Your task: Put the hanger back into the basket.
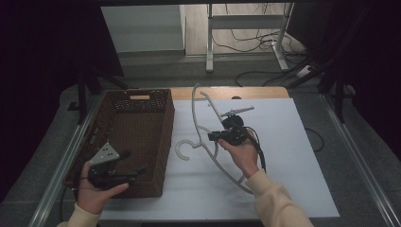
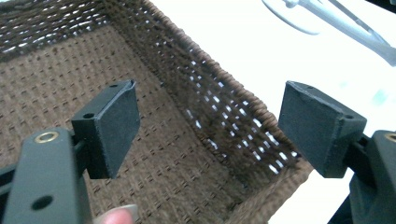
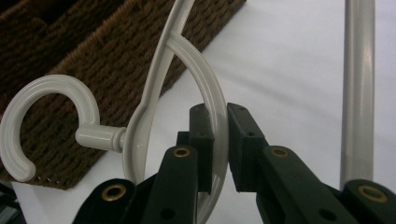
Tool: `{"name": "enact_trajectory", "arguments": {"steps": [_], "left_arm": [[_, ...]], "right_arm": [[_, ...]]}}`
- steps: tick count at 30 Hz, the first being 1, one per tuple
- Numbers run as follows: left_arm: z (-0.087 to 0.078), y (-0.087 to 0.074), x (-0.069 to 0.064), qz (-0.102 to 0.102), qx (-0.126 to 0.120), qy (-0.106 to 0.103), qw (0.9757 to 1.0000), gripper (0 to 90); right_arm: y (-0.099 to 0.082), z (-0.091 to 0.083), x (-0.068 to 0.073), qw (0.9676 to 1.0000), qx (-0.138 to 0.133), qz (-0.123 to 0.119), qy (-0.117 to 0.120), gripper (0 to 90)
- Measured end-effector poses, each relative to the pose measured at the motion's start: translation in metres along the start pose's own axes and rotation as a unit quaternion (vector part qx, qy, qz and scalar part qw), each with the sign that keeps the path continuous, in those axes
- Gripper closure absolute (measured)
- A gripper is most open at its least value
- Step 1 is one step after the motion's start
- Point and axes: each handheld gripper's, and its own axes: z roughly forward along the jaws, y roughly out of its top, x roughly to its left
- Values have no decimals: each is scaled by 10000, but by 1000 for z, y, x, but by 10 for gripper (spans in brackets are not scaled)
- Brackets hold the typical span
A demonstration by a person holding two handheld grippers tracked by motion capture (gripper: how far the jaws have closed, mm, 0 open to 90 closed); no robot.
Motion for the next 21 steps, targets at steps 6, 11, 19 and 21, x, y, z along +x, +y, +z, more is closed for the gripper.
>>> {"name": "enact_trajectory", "arguments": {"steps": [6,11,19,21], "left_arm": [[7,9,-7,83,-17,-106,9999,206],[14,15,-16,177,11,-212,9996,206],[30,27,-34,239,5,-461,9986,202],[35,31,-42,323,23,-547,9980,200]], "right_arm": [[0,-10,-3,9996,-206,163,59,804],[1,-15,-8,9985,-330,364,228,803],[2,-26,-13,9949,-676,607,429,803],[3,-28,-13,9937,-783,653,474,804]]}}
